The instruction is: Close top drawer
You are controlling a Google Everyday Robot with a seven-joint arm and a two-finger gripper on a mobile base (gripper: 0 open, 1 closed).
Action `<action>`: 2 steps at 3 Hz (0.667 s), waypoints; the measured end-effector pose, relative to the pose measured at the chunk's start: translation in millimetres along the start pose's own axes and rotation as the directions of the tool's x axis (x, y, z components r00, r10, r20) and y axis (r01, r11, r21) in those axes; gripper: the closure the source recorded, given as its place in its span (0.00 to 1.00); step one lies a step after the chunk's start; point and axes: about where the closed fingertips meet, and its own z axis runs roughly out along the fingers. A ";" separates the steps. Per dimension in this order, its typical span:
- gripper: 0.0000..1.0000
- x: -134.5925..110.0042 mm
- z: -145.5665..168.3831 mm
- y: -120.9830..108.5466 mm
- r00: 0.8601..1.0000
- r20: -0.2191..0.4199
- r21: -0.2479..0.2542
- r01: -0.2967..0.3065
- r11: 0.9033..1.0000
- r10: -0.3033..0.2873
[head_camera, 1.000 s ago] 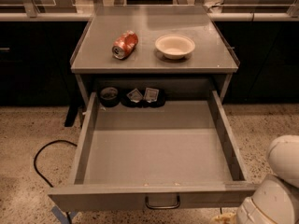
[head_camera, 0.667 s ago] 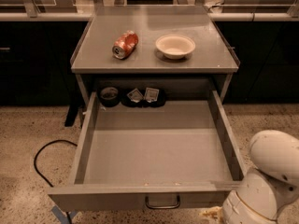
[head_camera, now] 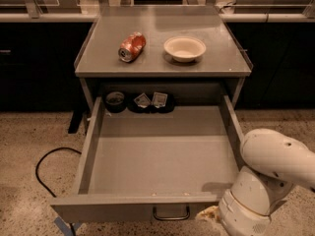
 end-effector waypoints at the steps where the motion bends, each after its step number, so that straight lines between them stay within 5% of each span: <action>1: 0.00 -8.0 -6.2 -19.2 1.000 -0.019 0.024 0.013 1.000 -0.012; 2: 0.00 -17.8 -15.9 -40.6 0.999 -0.047 0.028 0.022 0.999 -0.021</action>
Offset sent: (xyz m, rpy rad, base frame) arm 0.0587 0.0344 0.0058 -0.0353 -0.0642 0.0372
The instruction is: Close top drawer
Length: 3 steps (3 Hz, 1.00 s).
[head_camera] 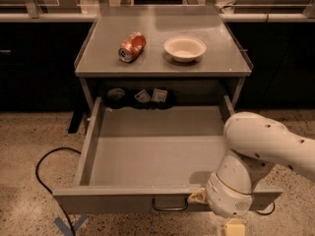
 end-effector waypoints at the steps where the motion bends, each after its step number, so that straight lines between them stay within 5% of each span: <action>1: 0.00 0.0 0.0 0.0 1.000 0.000 0.000 0.000 1.000 0.000; 3: 0.00 15.8 -28.7 -20.4 0.997 0.033 0.039 -0.073 0.997 0.072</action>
Offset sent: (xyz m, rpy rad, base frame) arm 0.0222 -0.0113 0.0031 -0.0285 0.0036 -0.0634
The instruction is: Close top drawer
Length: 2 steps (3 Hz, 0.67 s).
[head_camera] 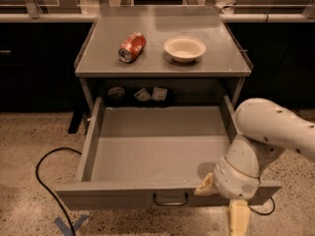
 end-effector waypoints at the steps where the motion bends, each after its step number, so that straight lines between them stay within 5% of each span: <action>1: 0.00 2.3 -26.1 -25.7 0.999 0.025 0.040 -0.027 0.999 0.026; 2: 0.00 5.2 -25.4 -33.9 0.999 0.017 0.036 -0.040 0.999 0.039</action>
Offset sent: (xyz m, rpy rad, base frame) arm 0.0270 -0.0055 0.0083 0.0090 -0.0119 -0.0396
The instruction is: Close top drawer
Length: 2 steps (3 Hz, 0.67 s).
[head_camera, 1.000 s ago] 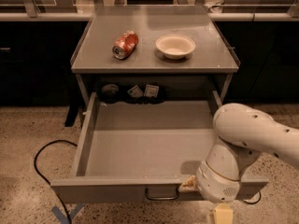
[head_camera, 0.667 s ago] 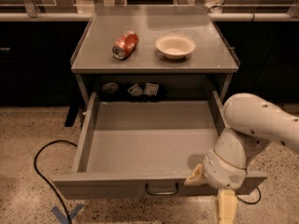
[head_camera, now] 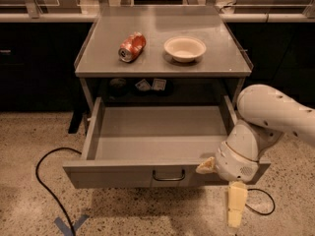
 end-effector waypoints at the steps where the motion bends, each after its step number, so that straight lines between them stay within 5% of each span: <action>1: 0.00 5.9 -14.0 -20.6 1.000 -0.011 0.003 -0.022 1.000 0.022; 2: 0.00 -7.4 -53.0 -57.4 1.000 -0.015 0.074 -0.014 0.997 0.015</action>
Offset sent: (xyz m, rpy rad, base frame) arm 0.0947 -0.0159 0.0356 -0.0048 -0.0804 -0.0776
